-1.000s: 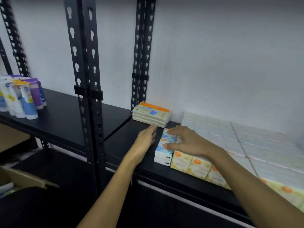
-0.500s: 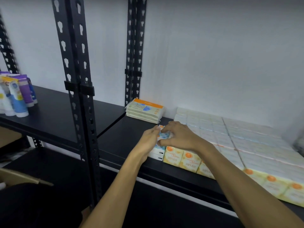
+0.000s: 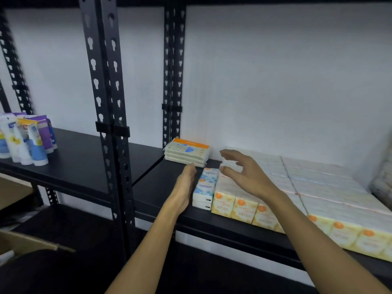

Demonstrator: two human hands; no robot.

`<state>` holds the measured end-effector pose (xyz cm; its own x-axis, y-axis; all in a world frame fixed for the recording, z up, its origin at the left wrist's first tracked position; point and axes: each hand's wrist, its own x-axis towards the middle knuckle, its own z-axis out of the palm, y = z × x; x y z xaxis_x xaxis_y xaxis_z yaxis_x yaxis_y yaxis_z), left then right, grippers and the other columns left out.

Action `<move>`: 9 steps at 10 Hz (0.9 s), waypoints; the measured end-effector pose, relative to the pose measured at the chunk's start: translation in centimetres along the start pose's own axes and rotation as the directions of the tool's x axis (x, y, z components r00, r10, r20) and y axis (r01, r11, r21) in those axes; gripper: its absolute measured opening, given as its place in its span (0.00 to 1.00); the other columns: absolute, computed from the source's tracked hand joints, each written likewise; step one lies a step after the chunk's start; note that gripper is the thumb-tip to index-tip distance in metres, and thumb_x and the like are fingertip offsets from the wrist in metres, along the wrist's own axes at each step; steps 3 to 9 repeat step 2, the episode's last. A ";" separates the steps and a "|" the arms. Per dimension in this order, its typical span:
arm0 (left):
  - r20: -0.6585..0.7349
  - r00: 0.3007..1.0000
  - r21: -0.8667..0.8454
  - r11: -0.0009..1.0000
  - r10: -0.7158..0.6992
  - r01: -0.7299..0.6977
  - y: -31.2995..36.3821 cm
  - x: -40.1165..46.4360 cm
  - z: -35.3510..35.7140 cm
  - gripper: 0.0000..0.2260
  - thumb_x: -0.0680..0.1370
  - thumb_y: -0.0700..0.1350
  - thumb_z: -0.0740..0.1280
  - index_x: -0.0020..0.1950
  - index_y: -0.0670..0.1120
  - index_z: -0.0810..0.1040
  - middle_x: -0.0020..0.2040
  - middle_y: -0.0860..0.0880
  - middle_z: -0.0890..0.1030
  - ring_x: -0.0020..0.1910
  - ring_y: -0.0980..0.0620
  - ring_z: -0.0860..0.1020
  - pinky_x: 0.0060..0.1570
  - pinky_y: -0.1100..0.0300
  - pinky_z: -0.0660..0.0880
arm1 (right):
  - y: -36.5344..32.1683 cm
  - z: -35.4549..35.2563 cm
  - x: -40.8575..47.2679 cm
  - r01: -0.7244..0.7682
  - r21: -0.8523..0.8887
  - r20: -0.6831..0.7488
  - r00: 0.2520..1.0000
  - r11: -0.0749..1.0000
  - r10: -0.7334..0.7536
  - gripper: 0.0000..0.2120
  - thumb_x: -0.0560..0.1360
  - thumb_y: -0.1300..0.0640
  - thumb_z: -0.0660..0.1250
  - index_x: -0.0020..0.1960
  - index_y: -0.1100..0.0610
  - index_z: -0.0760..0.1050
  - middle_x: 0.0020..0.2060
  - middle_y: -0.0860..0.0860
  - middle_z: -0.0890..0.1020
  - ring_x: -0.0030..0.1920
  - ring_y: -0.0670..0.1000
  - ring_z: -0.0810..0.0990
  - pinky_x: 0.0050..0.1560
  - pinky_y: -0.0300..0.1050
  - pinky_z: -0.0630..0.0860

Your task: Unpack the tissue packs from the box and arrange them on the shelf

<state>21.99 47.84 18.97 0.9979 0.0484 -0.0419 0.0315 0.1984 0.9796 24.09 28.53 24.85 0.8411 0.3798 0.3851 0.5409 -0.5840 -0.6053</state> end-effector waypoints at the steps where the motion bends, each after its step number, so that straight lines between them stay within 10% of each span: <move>1: 0.005 0.992 -0.007 0.992 0.124 -0.123 -0.1 -1.6 -2.6 0.24 0.85 0.54 0.57 0.79 0.43 0.67 0.77 0.46 0.70 0.75 0.49 0.69 0.77 0.51 0.62 | -1.7 -3.0 -3.4 0.083 0.041 -0.095 0.992 0.996 -0.079 0.24 0.78 0.52 0.70 0.73 0.44 0.70 0.63 0.38 0.79 0.64 0.38 0.76 0.70 0.49 0.72; 2: -0.077 0.991 -0.101 0.988 0.113 -0.120 -1.1 -3.9 -5.6 0.19 0.85 0.49 0.57 0.72 0.42 0.74 0.69 0.42 0.79 0.65 0.45 0.79 0.69 0.48 0.71 | -4.8 -8.0 -8.0 0.220 0.118 -0.271 0.945 0.968 -0.182 0.19 0.78 0.57 0.70 0.68 0.47 0.75 0.58 0.43 0.83 0.61 0.47 0.81 0.63 0.51 0.77; 9: -0.077 0.991 -0.101 0.988 0.113 -0.120 -1.1 -3.9 -5.6 0.19 0.85 0.49 0.57 0.72 0.42 0.74 0.69 0.42 0.79 0.65 0.45 0.79 0.69 0.48 0.71 | -4.8 -8.0 -8.0 0.220 0.118 -0.271 0.945 0.968 -0.182 0.19 0.78 0.57 0.70 0.68 0.47 0.75 0.58 0.43 0.83 0.61 0.47 0.81 0.63 0.51 0.77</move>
